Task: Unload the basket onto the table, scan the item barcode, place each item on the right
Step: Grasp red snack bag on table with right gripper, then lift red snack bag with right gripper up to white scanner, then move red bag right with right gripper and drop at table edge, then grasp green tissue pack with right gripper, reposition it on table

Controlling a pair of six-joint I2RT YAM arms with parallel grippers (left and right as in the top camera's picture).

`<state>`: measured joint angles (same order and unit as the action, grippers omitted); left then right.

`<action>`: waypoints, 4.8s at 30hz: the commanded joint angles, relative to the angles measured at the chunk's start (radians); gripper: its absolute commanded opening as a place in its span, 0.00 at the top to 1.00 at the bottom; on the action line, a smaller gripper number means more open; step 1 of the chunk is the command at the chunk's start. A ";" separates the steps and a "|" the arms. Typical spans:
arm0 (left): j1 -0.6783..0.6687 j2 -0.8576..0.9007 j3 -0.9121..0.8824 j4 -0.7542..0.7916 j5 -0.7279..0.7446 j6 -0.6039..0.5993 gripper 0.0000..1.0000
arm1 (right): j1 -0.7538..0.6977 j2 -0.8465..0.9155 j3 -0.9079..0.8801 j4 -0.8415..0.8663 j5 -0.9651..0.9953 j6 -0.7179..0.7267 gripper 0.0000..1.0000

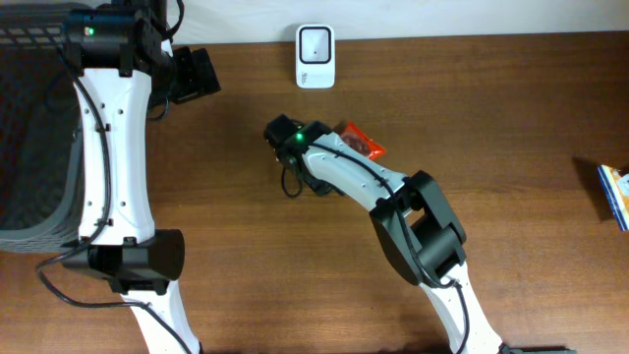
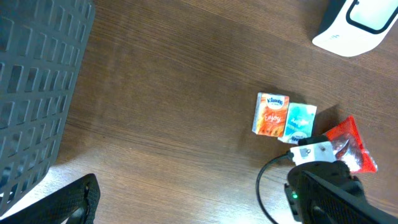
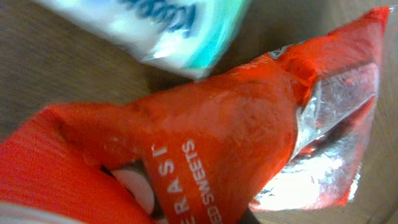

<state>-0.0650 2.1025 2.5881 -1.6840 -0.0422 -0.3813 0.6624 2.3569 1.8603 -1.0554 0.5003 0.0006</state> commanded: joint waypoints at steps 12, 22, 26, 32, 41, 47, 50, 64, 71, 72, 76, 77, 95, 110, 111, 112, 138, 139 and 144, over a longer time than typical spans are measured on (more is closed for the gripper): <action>0.003 -0.020 0.006 -0.001 -0.010 0.009 0.01 | -0.521 -0.070 0.554 -0.528 -1.312 -0.191 0.96; 0.003 -0.020 0.006 -0.001 -0.010 0.009 0.01 | -0.544 -0.069 0.479 -0.644 -1.686 -0.584 0.96; 0.003 -0.020 0.006 -0.001 -0.010 0.009 0.01 | -0.460 -0.069 0.479 -0.644 -1.663 -0.779 0.96; 0.003 -0.020 0.006 -0.001 -0.010 0.009 0.01 | -0.447 -0.069 0.479 -0.644 -1.587 -0.865 0.96; 0.003 -0.020 0.006 -0.001 -0.010 0.009 0.01 | -0.446 -0.069 0.479 -0.455 -1.619 -0.666 0.96; 0.003 -0.020 0.006 -0.001 -0.010 0.009 0.01 | -0.360 -0.069 0.479 0.147 -0.932 -0.249 0.96; 0.003 -0.020 0.006 -0.001 -0.010 0.009 0.01 | -0.270 -0.041 0.475 0.368 -0.670 -0.251 0.96; 0.003 -0.020 0.006 -0.001 -0.010 0.009 0.01 | -0.265 0.087 0.476 0.630 -0.518 -0.080 0.96; 0.003 -0.020 0.006 -0.001 -0.010 0.009 0.01 | -0.502 -0.132 0.482 0.460 -0.428 0.122 0.96; 0.003 -0.020 0.006 -0.001 -0.010 0.009 0.01 | -0.553 -0.156 0.482 0.399 -0.385 0.122 0.96; 0.003 -0.020 0.006 -0.001 -0.010 0.009 0.01 | -0.825 -0.181 0.481 0.052 -0.278 0.121 0.96; 0.003 -0.020 0.006 -0.001 -0.010 0.009 0.01 | -0.869 -0.177 0.481 0.013 -0.278 0.121 0.96; 0.003 -0.020 0.006 -0.001 -0.010 0.009 0.01 | -1.283 -0.139 0.048 0.330 -0.304 -0.011 0.23; 0.003 -0.020 0.006 -0.001 -0.010 0.009 0.01 | -0.830 -0.298 0.126 -0.011 -1.196 -0.023 0.06; 0.003 -0.020 0.006 -0.001 -0.010 0.009 0.01 | -0.748 -0.271 0.123 -0.021 -1.172 -0.031 0.07; 0.003 -0.020 0.006 -0.001 -0.010 0.009 0.01 | -0.682 -0.247 0.120 -0.021 -1.141 -0.030 0.11; 0.003 -0.020 0.006 -0.001 -0.010 0.009 0.01 | -0.424 0.154 0.120 0.258 -1.633 0.218 0.96; 0.003 -0.020 0.006 -0.001 -0.010 0.009 0.01 | -0.452 0.154 0.120 0.246 -1.753 0.217 0.96; 0.003 -0.020 0.006 -0.001 -0.010 0.009 0.01 | -0.531 0.154 0.120 0.241 -1.956 0.214 0.96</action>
<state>-0.0650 2.1017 2.5881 -1.6844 -0.0422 -0.3813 0.1261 2.4920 1.9797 -0.8116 -1.3495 0.2256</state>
